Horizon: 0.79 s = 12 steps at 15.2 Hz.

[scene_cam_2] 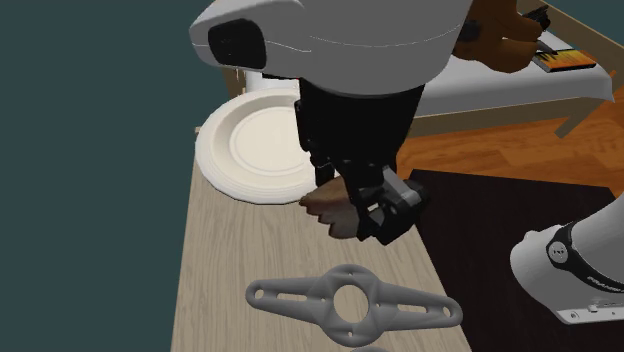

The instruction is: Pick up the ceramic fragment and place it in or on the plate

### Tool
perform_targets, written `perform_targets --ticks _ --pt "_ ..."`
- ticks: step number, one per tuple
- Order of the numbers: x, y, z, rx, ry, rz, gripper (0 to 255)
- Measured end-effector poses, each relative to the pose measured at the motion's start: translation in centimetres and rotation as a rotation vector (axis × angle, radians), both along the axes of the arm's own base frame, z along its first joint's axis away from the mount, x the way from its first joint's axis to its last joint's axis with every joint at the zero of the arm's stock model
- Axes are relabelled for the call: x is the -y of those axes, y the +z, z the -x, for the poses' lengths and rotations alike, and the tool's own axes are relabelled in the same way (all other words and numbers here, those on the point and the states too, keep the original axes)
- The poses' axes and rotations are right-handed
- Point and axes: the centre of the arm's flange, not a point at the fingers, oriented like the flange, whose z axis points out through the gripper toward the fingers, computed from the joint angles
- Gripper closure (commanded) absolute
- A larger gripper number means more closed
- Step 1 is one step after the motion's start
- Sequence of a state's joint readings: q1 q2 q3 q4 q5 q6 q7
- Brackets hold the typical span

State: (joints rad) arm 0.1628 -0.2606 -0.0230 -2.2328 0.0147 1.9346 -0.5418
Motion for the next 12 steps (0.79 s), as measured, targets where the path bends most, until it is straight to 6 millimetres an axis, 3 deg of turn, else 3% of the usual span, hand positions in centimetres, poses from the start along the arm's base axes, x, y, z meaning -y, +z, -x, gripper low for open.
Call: perform_targets --ticks 7,12 --pt "-0.1 3.5 0.0 0.0 0.0 0.0 255" --pt "4.0 3.5 -3.3 -0.001 -0.001 0.0 255"
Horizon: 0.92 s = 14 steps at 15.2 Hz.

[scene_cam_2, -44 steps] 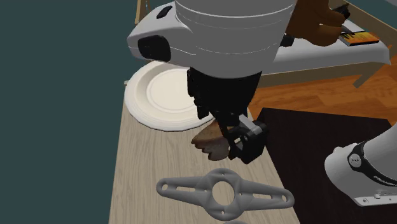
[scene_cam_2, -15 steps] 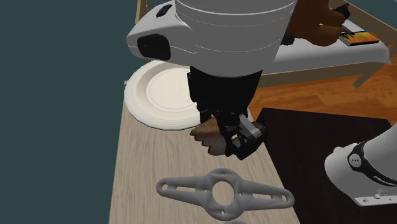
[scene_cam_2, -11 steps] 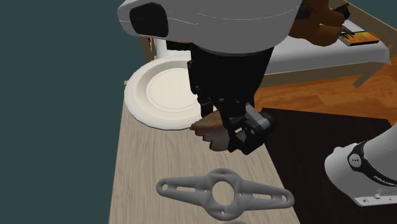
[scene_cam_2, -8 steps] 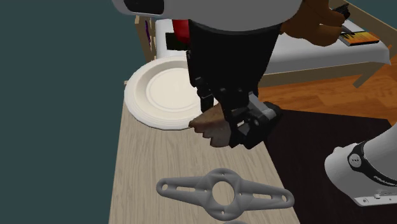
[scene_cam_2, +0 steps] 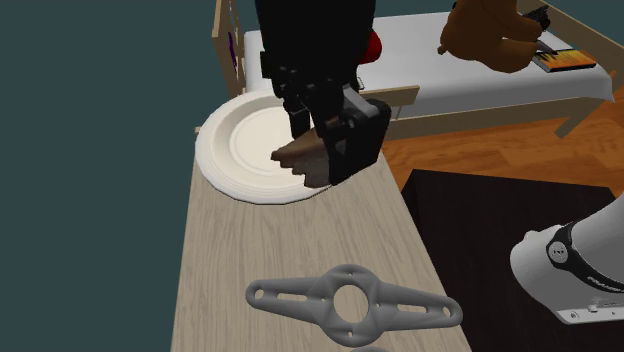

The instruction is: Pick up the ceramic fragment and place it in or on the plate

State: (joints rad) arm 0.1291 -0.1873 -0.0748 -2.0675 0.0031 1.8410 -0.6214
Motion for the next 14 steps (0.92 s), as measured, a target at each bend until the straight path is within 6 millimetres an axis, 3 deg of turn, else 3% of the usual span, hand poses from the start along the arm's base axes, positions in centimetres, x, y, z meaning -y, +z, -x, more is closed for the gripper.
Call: perform_targets --ticks 7,14 --pt "7.5 -0.6 -6.2 0.001 -0.001 0.0 255" --pt "8.5 -3.8 -7.1 0.0 0.0 0.0 255"
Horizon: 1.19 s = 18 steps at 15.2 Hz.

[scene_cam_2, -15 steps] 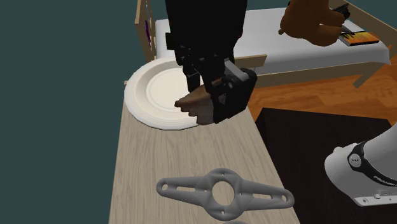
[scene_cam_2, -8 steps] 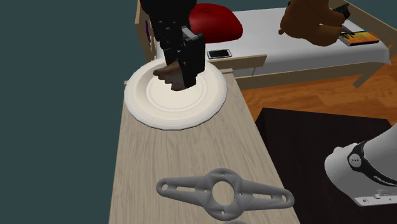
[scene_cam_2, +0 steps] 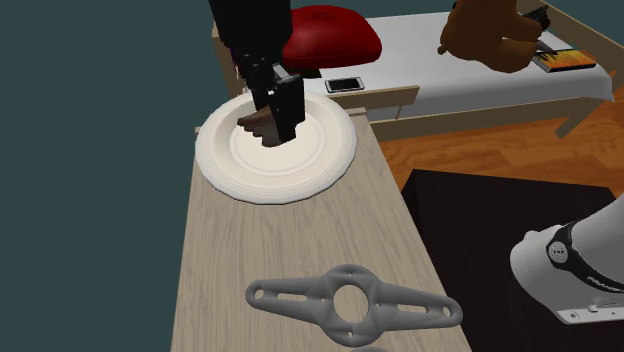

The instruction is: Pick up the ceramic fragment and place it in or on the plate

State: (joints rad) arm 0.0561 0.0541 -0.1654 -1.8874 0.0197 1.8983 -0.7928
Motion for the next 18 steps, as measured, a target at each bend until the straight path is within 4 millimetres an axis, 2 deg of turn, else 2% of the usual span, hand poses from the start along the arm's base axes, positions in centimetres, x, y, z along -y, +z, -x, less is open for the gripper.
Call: perform_targets --ticks 5,11,12,18 --pt "-0.1 -2.3 0.0 0.0 0.0 0.0 255" --pt "0.0 -2.6 0.0 0.0 0.0 0.0 255" --pt "0.0 -2.6 0.0 0.0 0.0 0.0 0" --pt "0.0 -2.6 0.0 0.001 0.0 0.0 0"
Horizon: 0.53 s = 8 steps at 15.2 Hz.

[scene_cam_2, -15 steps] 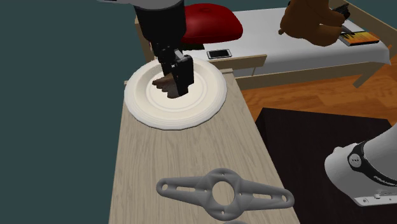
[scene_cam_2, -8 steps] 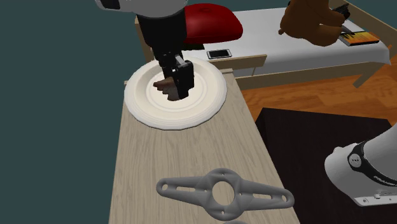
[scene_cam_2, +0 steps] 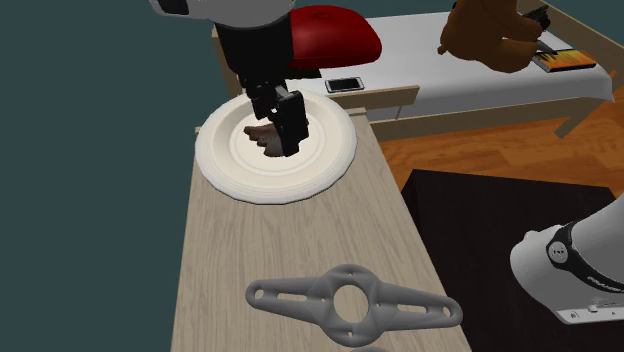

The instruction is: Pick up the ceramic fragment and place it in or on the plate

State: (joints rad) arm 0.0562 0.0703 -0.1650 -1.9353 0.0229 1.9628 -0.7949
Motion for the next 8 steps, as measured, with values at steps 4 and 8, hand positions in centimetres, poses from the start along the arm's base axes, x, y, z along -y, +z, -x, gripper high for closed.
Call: perform_targets --ticks 4,8 --pt "0.2 3.7 0.1 0.001 0.0 0.0 0" --pt "0.1 4.9 -0.2 0.0 0.0 0.0 0"
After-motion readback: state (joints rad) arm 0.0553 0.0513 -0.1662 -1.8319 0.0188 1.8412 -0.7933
